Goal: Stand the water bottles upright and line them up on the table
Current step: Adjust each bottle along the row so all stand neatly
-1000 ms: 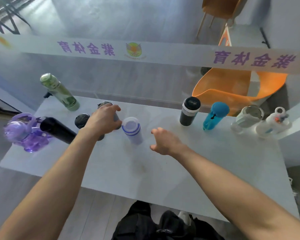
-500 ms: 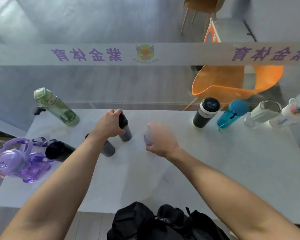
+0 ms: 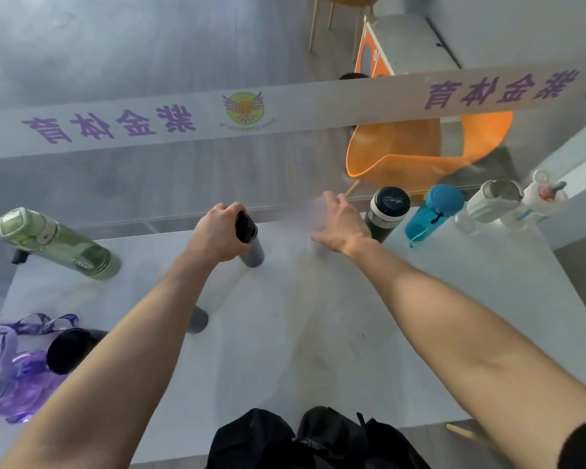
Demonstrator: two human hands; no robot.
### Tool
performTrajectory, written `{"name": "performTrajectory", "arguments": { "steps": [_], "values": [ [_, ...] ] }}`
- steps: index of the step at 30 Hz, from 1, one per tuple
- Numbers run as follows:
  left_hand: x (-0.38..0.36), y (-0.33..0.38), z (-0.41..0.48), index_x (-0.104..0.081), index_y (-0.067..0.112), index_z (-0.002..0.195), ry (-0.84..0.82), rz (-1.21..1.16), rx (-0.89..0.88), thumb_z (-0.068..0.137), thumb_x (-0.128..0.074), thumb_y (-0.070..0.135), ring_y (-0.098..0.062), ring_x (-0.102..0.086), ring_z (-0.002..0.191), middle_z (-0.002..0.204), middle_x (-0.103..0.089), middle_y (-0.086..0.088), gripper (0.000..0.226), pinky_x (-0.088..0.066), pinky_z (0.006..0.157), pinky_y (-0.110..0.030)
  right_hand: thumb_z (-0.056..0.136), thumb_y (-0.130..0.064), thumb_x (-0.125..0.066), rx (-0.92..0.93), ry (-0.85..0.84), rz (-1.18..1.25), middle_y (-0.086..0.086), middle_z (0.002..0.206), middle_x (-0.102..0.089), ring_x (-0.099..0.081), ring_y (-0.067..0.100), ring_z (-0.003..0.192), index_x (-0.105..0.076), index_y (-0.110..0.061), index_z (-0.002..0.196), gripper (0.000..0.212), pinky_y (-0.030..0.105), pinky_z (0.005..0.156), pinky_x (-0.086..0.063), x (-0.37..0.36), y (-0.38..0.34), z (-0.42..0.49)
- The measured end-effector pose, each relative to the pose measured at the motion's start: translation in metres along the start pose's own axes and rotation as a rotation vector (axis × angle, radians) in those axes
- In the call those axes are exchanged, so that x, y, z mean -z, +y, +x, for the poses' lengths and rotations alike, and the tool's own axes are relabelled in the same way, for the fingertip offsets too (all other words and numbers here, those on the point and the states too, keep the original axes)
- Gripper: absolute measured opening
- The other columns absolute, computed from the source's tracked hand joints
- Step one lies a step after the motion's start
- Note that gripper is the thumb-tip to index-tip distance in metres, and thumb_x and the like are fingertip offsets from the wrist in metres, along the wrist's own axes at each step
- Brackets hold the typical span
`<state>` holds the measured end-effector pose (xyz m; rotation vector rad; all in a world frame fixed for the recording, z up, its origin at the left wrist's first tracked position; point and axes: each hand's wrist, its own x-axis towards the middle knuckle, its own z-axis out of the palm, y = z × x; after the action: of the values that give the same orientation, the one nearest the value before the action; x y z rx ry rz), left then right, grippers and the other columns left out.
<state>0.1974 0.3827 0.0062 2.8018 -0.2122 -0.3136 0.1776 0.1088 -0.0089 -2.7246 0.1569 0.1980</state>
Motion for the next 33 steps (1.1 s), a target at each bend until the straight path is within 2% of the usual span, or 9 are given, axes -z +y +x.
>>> {"name": "performTrajectory", "arguments": {
  "steps": [4,7,14,18,20,25,27,30,33],
  "values": [
    [-0.002,0.001,0.007,-0.062,0.027,0.128,-0.009,0.007,-0.008,0.07,-0.087,0.028,-0.03,-0.063,0.09,0.107,-0.057,-0.002,0.063,-0.048,0.062,-0.031,0.079,-0.04,-0.087,-0.006,-0.022,0.031,0.014,0.131,-0.048,-0.062,0.04,0.116,-0.038,-0.015,0.152,0.091,0.045,0.1,-0.053,-0.004,0.003,0.007],
    [-0.003,0.0,0.011,-0.061,0.027,0.128,-0.016,-0.004,-0.006,0.069,-0.086,0.029,-0.031,-0.063,0.094,0.106,-0.056,-0.002,0.064,-0.057,0.068,-0.036,0.078,-0.041,-0.087,-0.005,-0.01,0.032,0.014,0.13,-0.049,-0.062,0.039,0.117,-0.038,-0.015,0.152,0.092,0.044,0.1,-0.054,-0.005,0.004,0.007],
    [-0.008,-0.002,0.017,-0.06,0.026,0.136,-0.024,0.006,-0.011,0.071,-0.089,0.031,-0.03,-0.058,0.099,0.11,-0.056,-0.003,0.071,-0.047,0.076,-0.035,0.077,-0.041,-0.089,0.003,-0.024,0.018,0.014,0.134,-0.05,-0.061,0.038,0.123,-0.038,-0.015,0.154,0.096,0.041,0.102,-0.05,-0.009,0.005,0.006],
    [-0.008,0.0,0.016,-0.06,0.027,0.135,-0.038,0.006,-0.017,0.069,-0.089,0.03,-0.031,-0.059,0.099,0.109,-0.056,-0.003,0.073,-0.055,0.074,-0.038,0.066,-0.062,-0.089,-0.035,-0.053,-0.032,0.012,0.148,-0.044,-0.056,0.036,0.132,-0.018,-0.02,0.167,0.131,0.045,0.105,-0.051,-0.004,0.004,0.001],
    [-0.007,0.002,0.014,-0.06,0.027,0.135,-0.044,0.001,-0.022,0.067,-0.088,0.029,-0.032,-0.06,0.1,0.108,-0.056,-0.002,0.074,-0.061,0.073,-0.04,0.061,-0.076,-0.083,-0.052,0.049,-0.045,0.012,0.15,-0.043,-0.055,0.035,0.133,-0.018,-0.019,0.168,0.138,0.048,0.105,-0.051,0.0,0.002,-0.007],
    [-0.007,0.006,0.014,-0.051,0.028,0.145,-0.036,-0.014,-0.035,0.068,-0.09,0.03,-0.031,-0.061,0.107,0.118,-0.058,-0.002,0.086,-0.056,0.082,-0.041,0.072,-0.062,-0.075,-0.029,0.357,0.091,0.009,0.118,-0.061,-0.065,0.035,0.108,-0.06,-0.012,0.131,0.079,0.046,0.092,-0.055,-0.009,0.016,-0.051],
    [-0.006,0.008,0.015,-0.047,0.027,0.145,-0.034,-0.029,-0.039,0.068,-0.09,0.03,-0.031,-0.059,0.109,0.122,-0.059,-0.001,0.088,-0.058,0.086,-0.045,0.082,-0.049,-0.076,-0.072,0.248,0.089,0.012,0.122,-0.063,-0.067,0.037,0.109,-0.051,-0.015,0.148,0.078,0.046,0.09,-0.058,-0.019,0.022,-0.072],
    [-0.005,0.01,0.016,-0.047,0.024,0.134,-0.032,-0.012,-0.054,0.068,-0.089,0.028,-0.032,-0.059,0.105,0.116,-0.06,-0.003,0.079,-0.06,0.084,-0.049,0.09,-0.042,-0.073,-0.109,0.091,0.036,0.014,0.13,-0.062,-0.068,0.036,0.109,-0.008,-0.024,0.172,0.106,0.047,0.091,-0.059,-0.035,0.024,-0.094],
    [-0.005,0.012,0.017,-0.048,0.023,0.127,-0.049,0.003,-0.06,0.067,-0.088,0.027,-0.032,-0.059,0.102,0.111,-0.058,-0.003,0.073,-0.06,0.081,-0.049,0.091,-0.041,-0.072,-0.117,0.094,0.06,0.015,0.139,-0.058,-0.067,0.037,0.113,-0.005,-0.021,0.172,0.107,0.047,0.096,-0.058,-0.04,0.021,-0.098]
  ]
}}
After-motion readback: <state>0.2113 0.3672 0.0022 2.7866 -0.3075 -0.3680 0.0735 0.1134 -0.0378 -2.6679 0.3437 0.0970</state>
